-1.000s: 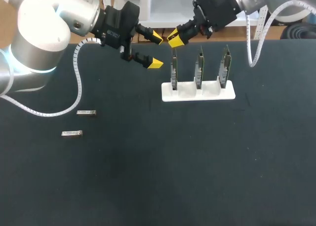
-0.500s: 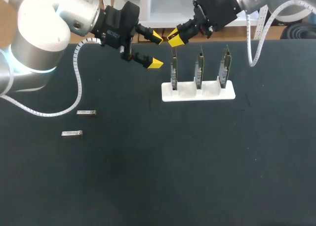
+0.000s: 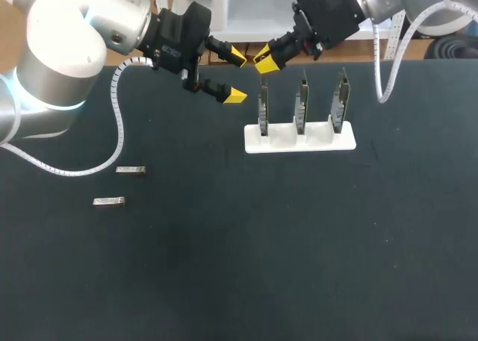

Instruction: Pick up the optical module with the left hand, and insert it into the network port with the right hand.

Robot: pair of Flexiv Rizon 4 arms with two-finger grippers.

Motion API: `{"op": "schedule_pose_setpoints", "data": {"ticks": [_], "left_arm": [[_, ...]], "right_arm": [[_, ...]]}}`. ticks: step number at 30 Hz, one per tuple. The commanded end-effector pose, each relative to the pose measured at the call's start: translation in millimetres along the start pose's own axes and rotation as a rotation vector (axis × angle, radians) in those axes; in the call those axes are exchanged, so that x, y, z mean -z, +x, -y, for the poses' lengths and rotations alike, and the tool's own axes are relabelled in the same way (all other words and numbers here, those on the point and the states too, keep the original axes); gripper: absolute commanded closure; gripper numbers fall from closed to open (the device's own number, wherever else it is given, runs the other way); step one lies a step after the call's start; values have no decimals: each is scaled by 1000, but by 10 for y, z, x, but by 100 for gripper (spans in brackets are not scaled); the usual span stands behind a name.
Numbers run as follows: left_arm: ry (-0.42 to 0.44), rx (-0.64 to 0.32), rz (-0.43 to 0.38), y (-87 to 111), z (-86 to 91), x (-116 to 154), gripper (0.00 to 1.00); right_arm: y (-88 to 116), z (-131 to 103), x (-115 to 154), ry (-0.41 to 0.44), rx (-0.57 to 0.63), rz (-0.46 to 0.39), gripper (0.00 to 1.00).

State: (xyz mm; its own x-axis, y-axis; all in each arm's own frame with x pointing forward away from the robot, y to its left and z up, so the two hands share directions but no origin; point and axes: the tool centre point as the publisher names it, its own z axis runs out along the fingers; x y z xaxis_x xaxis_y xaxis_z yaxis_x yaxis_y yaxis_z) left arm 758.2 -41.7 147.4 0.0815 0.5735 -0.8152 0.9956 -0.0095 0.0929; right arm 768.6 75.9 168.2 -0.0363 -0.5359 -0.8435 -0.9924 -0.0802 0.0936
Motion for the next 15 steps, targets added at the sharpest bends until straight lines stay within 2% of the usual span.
{"op": "schedule_pose_setpoints", "data": {"ticks": [1,15], "left_arm": [[2,1,-5,-7,-9,1,0],[2,1,-5,-7,-9,1,0]], "right_arm": [[18,-24,30,11,1,-1,100],[29,-17,28,9,-2,-1,100]]}}
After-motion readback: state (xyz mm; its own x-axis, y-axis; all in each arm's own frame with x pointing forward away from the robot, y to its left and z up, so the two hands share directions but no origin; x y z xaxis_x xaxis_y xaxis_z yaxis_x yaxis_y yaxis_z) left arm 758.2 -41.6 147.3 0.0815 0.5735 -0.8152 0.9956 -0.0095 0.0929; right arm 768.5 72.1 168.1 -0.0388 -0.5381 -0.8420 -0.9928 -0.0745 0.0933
